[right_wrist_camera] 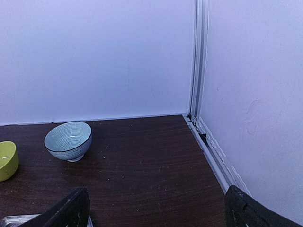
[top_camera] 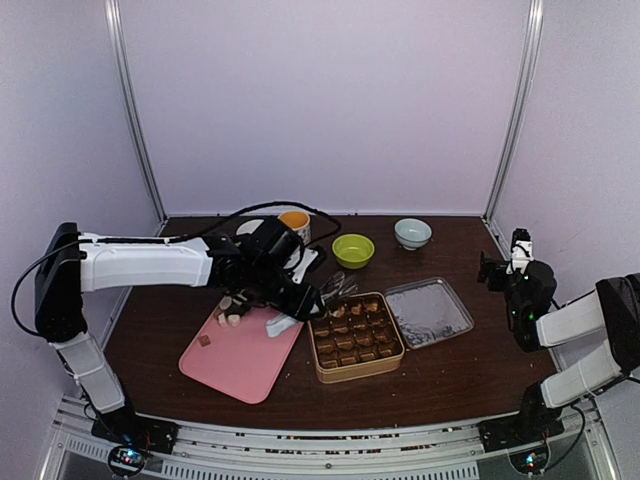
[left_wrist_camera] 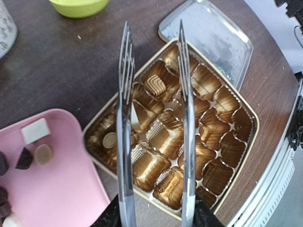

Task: Pack the chocolate
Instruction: Place the fake chocolate in the empty pocket of the box.

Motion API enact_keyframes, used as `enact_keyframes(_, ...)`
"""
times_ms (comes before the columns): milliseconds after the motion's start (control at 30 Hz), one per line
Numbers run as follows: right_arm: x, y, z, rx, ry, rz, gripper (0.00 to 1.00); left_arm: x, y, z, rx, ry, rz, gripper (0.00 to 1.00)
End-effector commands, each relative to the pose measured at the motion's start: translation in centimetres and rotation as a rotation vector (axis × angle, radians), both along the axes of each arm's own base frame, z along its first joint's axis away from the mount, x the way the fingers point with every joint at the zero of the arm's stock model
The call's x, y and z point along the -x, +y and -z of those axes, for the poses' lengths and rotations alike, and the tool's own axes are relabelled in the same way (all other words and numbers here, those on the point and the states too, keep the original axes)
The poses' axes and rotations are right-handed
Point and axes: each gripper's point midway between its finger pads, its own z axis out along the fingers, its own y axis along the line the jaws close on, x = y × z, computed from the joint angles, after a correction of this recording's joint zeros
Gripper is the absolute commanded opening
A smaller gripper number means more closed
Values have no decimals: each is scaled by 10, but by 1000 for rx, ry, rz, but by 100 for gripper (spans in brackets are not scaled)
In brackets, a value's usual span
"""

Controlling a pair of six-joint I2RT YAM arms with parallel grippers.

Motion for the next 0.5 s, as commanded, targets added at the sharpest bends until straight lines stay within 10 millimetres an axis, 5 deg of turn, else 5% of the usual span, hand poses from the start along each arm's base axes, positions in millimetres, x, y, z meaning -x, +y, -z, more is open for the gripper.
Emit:
enact_keyframes(0, -2, -2, -9, -4, -32, 6, 100, -6, 14, -47, 63, -142, -40, 43)
enact_keyframes(467, -2, -2, -9, -3, -31, 5, 100, 2, 86, -78, 65, -304, -110, 43)
